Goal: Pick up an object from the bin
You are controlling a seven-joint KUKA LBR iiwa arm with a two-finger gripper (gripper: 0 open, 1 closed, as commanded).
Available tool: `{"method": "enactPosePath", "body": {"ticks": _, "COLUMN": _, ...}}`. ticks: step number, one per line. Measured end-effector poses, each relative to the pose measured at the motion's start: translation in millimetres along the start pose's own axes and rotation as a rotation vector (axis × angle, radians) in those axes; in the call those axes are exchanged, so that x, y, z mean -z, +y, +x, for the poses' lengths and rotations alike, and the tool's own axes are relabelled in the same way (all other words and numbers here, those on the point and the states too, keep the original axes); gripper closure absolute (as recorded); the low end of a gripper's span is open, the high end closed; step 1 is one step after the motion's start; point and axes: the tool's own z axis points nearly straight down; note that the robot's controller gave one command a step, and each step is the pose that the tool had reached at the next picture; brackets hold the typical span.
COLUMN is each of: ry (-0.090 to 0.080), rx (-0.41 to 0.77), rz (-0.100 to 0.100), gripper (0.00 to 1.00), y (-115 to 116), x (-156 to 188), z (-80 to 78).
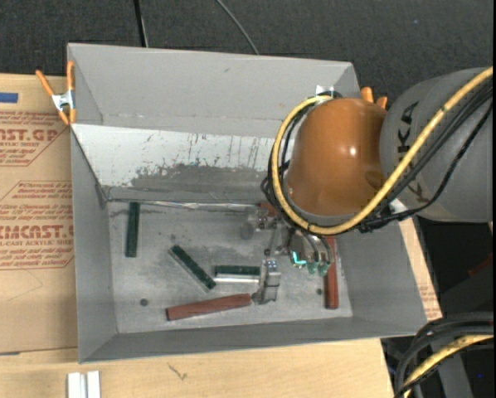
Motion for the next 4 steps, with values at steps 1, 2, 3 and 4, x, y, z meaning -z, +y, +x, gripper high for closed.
{"method": "enactPosePath", "body": {"ticks": 1, "ry": -0.007, "rx": -0.001, "rz": -0.001, "gripper": 0.00, "y": 0, "x": 3, "z": -1.7}}
{"method": "enactPosePath", "body": {"ticks": 2, "ry": -0.006, "rx": -0.012, "rz": -0.001, "gripper": 1.00, "y": 12, "x": -126, "z": -23.3}}
{"method": "enactPosePath", "body": {"ticks": 3, "ry": -0.006, "rx": -0.013, "rz": -0.001, "gripper": 0.00, "y": 12, "x": -126, "z": -23.3}}
{"method": "enactPosePath", "body": {"ticks": 4, "ry": -0.006, "rx": -0.013, "rz": -0.001, "gripper": 0.00, "y": 12, "x": -126, "z": -23.3}}
